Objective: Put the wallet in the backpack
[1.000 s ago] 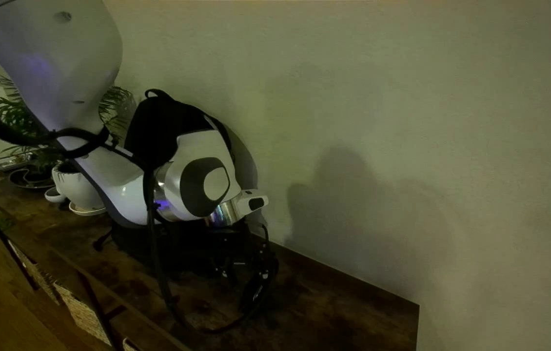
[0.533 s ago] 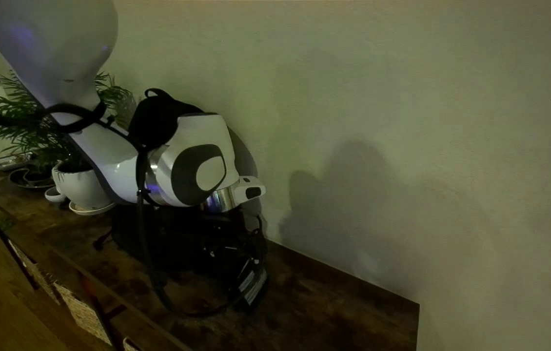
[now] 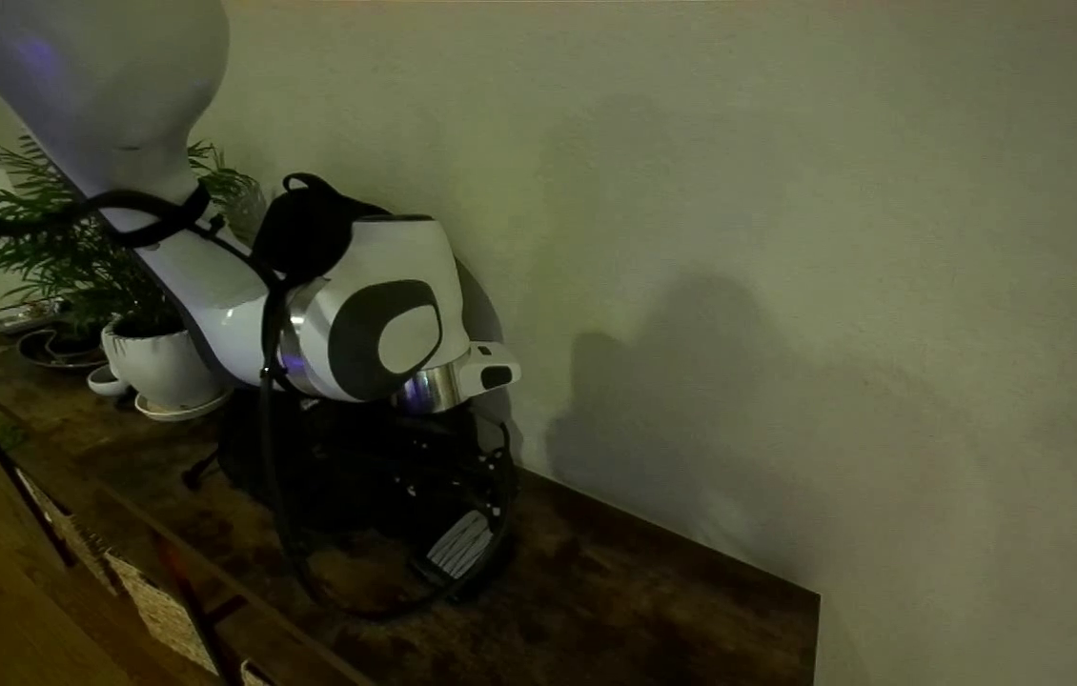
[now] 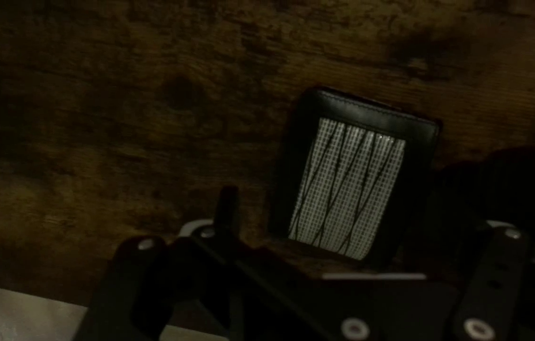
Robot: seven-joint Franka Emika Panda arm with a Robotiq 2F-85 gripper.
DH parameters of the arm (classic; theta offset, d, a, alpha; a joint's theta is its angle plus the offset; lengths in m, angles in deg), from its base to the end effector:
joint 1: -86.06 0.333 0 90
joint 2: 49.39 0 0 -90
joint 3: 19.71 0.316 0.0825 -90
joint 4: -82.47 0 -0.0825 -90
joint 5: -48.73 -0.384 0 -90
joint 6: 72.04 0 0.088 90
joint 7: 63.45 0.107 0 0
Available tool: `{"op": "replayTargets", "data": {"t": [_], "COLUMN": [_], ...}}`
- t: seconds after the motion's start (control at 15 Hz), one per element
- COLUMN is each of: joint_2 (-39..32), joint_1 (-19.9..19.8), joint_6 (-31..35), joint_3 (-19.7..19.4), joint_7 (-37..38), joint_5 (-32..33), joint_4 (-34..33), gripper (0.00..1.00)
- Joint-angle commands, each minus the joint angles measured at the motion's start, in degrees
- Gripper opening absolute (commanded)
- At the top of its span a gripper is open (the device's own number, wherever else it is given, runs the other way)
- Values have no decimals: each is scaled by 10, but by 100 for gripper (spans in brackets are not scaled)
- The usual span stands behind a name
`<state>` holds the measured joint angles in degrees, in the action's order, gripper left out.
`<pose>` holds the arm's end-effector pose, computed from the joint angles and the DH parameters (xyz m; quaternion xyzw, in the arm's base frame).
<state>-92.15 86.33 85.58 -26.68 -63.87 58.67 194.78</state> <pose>0.6015 -0.0638 0.0948 0.9960 0.0417 0.0172 0.0768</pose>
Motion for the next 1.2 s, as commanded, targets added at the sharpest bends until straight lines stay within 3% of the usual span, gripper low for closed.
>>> {"op": "replayTargets", "data": {"t": [0.0, 0.53, 1.13], "joint_2": [31, -17, -52], "joint_1": [-20, 49, 96], "joint_6": [0, 21, 42], "joint_3": [19, -42, -57], "joint_7": [-22, 77, 134], "joint_5": [-13, 2, 2], "joint_4": [37, 12, -5], "gripper": [100, 100, 100]}}
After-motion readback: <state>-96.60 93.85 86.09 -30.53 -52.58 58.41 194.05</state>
